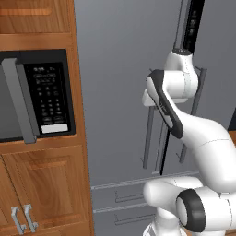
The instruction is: Retrieve the sausage and cheese from the fridge and place them on the cutting board on the counter.
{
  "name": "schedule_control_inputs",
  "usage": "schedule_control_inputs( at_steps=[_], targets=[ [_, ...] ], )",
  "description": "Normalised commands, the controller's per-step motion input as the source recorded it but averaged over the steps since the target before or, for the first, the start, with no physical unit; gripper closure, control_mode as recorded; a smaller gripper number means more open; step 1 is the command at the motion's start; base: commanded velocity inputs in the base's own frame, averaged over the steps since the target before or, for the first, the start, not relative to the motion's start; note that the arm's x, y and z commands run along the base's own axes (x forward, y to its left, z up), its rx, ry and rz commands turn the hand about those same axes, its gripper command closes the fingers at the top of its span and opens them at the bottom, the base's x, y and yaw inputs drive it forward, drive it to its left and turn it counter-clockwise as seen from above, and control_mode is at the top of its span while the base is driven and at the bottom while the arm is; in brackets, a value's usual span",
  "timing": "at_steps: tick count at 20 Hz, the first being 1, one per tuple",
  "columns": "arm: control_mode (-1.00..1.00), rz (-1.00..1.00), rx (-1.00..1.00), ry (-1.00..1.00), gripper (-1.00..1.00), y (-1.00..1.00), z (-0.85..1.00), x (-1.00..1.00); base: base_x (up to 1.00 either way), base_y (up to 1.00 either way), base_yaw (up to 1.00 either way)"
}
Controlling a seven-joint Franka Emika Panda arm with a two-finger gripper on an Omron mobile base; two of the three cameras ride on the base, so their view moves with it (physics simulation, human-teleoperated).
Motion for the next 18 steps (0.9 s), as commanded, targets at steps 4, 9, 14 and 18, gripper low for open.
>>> schedule_control_inputs(
  at_steps=[4,9,14,18],
  targets=[
    [1.00,0.00,0.00,0.00,-1.00,0.00,0.00,0.00,0.00,0.00,0.00],
    [1.00,0.00,0.00,0.00,-1.00,0.00,0.00,0.00,0.00,0.00,0.00],
    [1.00,0.00,0.00,0.00,-1.00,0.00,0.00,0.00,0.00,0.00,0.00],
    [1.00,0.00,0.00,0.00,-1.00,0.00,0.00,0.00,-0.22,0.00,0.00]
  ],
)
